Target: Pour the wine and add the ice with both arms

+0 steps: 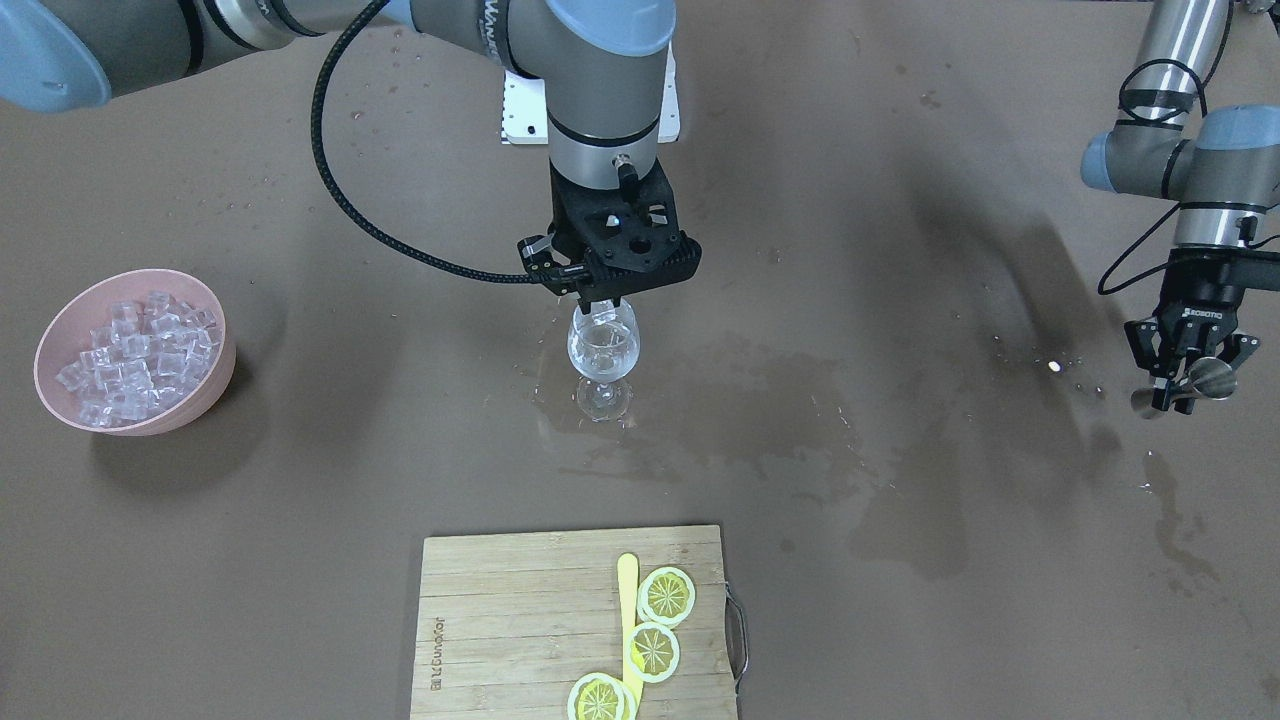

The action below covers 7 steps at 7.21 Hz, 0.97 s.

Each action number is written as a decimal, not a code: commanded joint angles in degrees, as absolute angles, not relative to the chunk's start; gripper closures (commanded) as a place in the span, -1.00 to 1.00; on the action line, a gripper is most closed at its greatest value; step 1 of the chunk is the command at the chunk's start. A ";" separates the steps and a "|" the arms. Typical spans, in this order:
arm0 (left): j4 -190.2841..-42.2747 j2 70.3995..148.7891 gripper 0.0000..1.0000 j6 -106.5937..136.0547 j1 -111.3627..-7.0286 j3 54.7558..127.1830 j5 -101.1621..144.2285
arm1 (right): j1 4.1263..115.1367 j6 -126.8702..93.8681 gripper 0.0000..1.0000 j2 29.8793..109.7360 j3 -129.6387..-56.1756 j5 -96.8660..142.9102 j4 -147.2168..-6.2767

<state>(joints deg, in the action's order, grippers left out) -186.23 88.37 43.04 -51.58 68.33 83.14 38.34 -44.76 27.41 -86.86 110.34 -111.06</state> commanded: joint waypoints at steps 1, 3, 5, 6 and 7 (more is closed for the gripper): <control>-186.24 88.50 1.00 47.01 -51.33 68.29 84.11 | 37.36 -44.74 0.73 27.77 -86.66 108.91 -110.65; -186.33 88.42 1.00 46.76 -51.33 68.12 84.11 | 37.35 -44.65 0.72 28.12 -86.66 108.72 -110.65; -186.42 88.59 1.00 46.41 -51.15 68.03 84.02 | 37.18 -44.65 0.72 28.30 -86.57 108.63 -110.30; -186.42 88.68 1.00 46.41 -51.15 67.94 84.02 | 37.18 -44.65 0.72 28.39 -86.57 108.63 -110.30; -186.33 88.68 1.00 46.41 -51.07 68.03 84.11 | 37.18 -44.65 0.71 28.39 -86.31 108.55 -110.30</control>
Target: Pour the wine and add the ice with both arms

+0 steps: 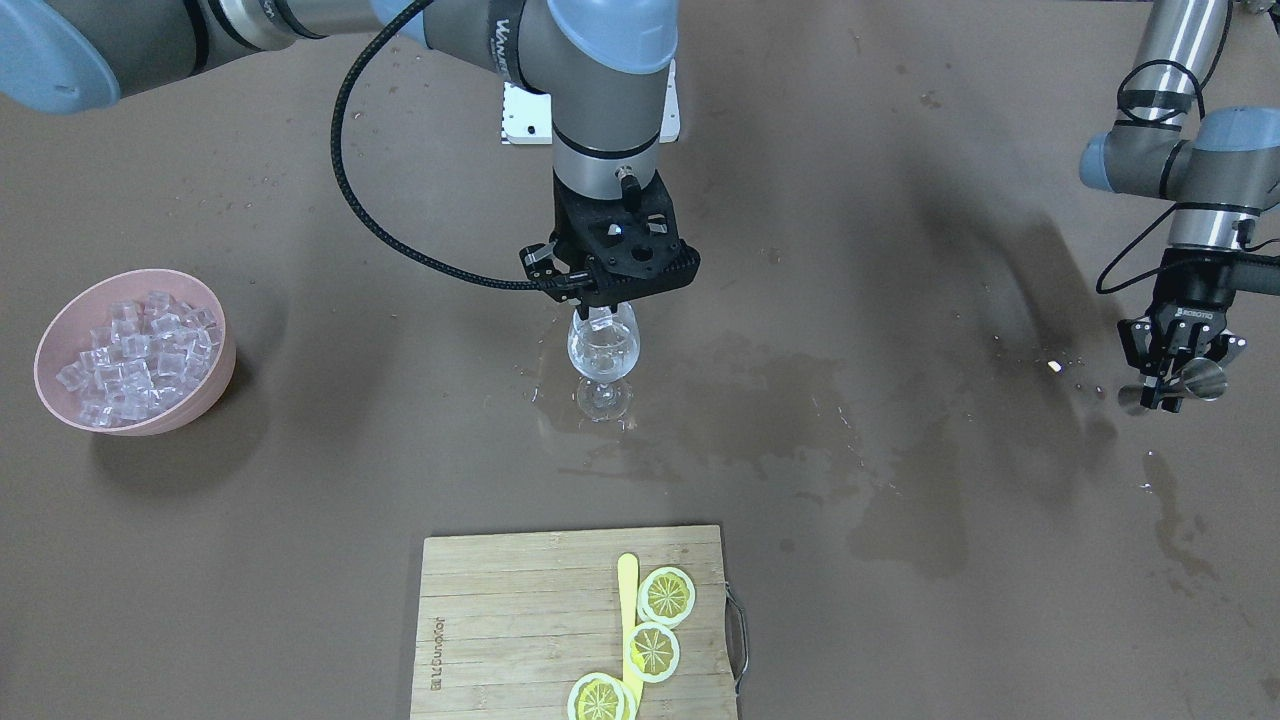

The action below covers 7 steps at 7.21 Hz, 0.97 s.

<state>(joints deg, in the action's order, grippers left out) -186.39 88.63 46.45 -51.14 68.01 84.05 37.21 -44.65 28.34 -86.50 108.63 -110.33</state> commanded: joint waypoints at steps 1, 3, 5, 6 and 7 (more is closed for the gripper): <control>-186.24 88.77 1.00 46.41 -51.06 67.42 84.02 | 37.18 -44.74 0.71 28.30 -86.05 108.11 -110.30; -186.33 88.77 1.00 46.41 -51.06 66.62 84.02 | 37.00 -44.74 0.62 28.13 -86.04 107.84 -110.30; -186.24 88.77 1.00 46.41 -50.98 66.36 84.02 | 36.91 -45.08 0.41 28.04 -86.04 107.84 -110.30; -186.24 88.77 1.00 46.41 -50.89 66.27 84.02 | 36.83 -45.26 0.30 27.95 -86.04 107.67 -110.30; -186.24 88.68 1.00 46.41 -50.89 66.27 84.02 | 36.74 -45.26 -0.06 27.86 -86.13 107.23 -110.30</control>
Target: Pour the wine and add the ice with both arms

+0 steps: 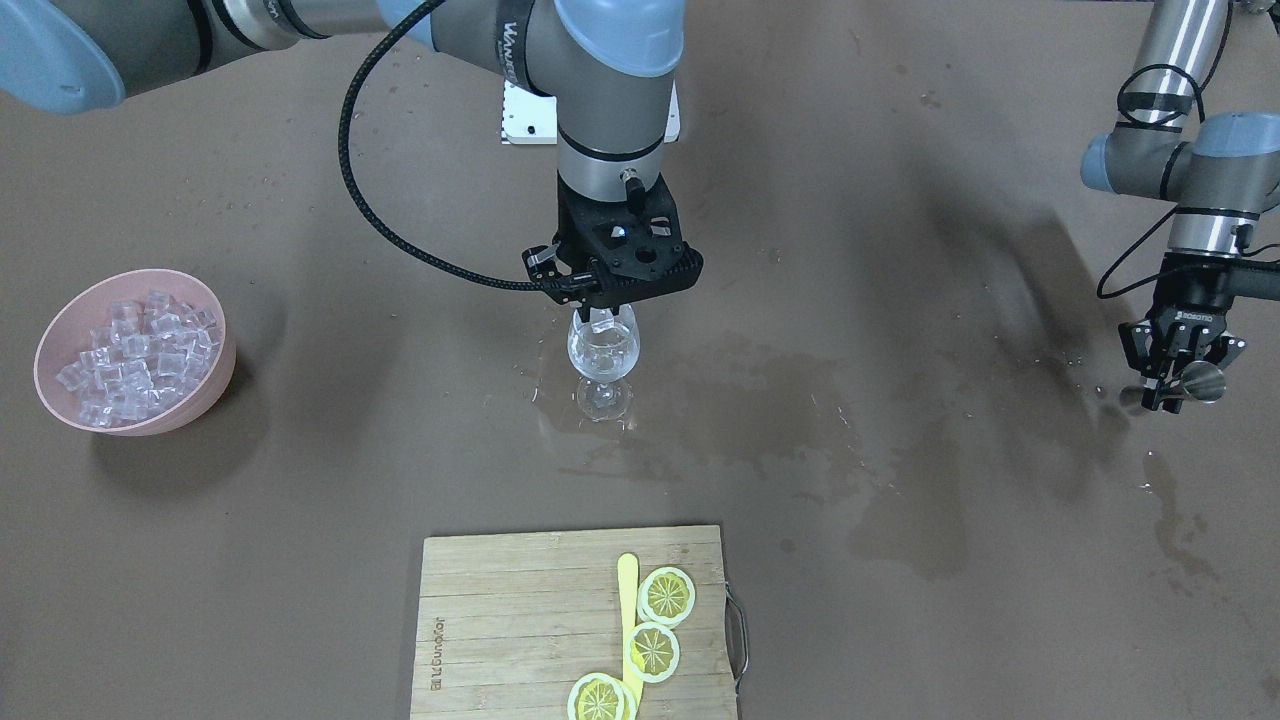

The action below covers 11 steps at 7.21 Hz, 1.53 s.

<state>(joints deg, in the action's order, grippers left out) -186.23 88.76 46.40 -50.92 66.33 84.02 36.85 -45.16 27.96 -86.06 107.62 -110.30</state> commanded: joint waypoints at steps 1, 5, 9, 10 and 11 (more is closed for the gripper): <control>-186.24 88.77 1.00 46.49 -50.89 66.27 84.02 | 36.74 -45.26 -0.18 27.77 -86.13 107.14 -110.30; -186.24 88.86 0.50 46.41 -50.80 66.27 83.94 | 42.94 -44.13 -0.18 28.64 -87.79 112.45 -110.83; -186.24 88.95 -0.19 46.76 -50.80 66.27 83.41 | 58.76 -32.65 -0.36 44.24 -96.75 123.83 -110.92; -186.24 88.95 -0.41 46.41 -50.80 66.27 83.50 | 62.80 -26.95 -0.58 48.39 -96.68 123.92 -110.92; -186.33 88.95 -0.93 46.41 -50.80 66.27 83.50 | 67.02 -22.28 -0.98 52.95 -96.68 124.19 -110.48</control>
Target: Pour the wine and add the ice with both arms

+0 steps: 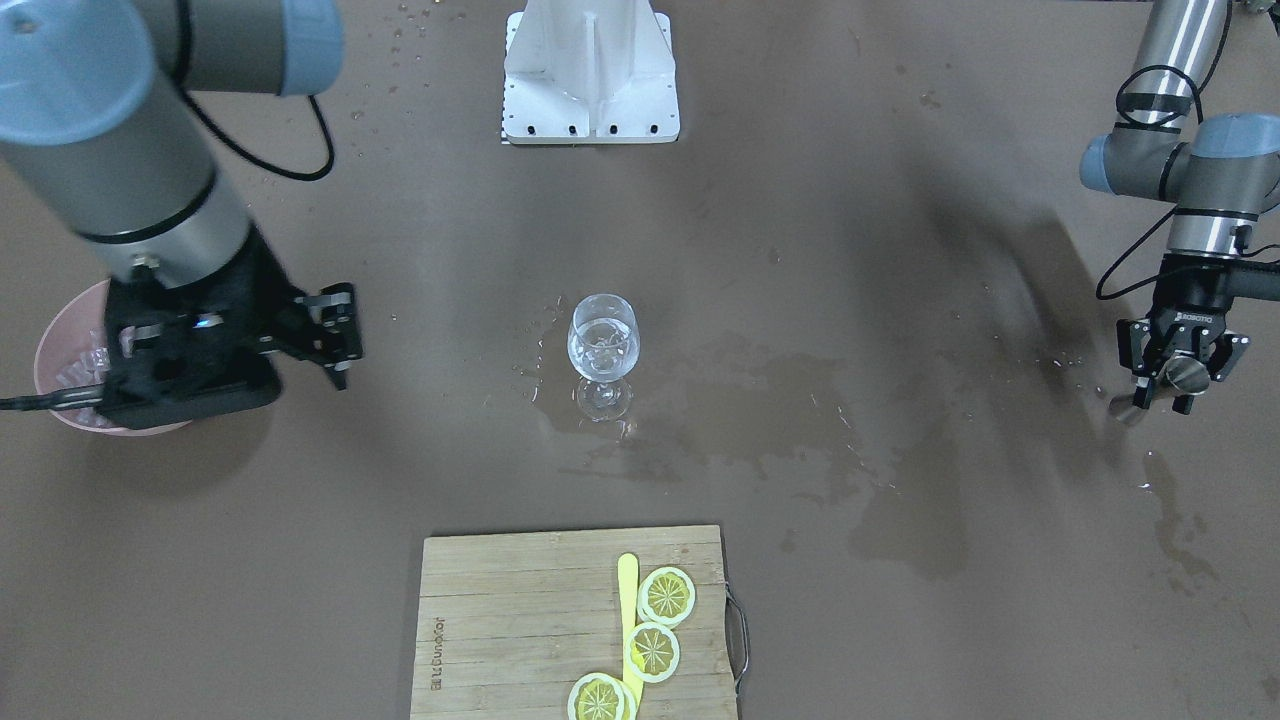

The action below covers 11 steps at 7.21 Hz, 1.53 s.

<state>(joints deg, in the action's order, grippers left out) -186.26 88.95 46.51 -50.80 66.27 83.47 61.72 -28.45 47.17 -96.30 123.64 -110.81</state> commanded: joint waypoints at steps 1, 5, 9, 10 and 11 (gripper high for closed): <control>-186.42 88.86 -0.97 46.84 -50.80 66.44 83.50 | 70.54 -16.67 -1.00 57.00 -96.33 126.54 -110.48; -187.55 79.26 -0.97 47.11 -51.06 73.86 89.34 | 83.12 1.71 -1.00 61.60 -84.41 129.82 -110.30; -168.24 77.58 -0.97 46.59 -74.59 85.31 121.26 | 87.01 4.22 -1.00 69.76 -83.85 134.45 -110.30; -160.57 79.26 -0.97 46.32 -79.32 88.13 128.16 | 87.27 4.48 -1.00 71.61 -83.93 134.30 -110.22; -156.66 80.15 -0.96 46.23 -81.37 88.76 131.80 | 87.54 4.92 -1.00 73.98 -84.20 134.30 -109.69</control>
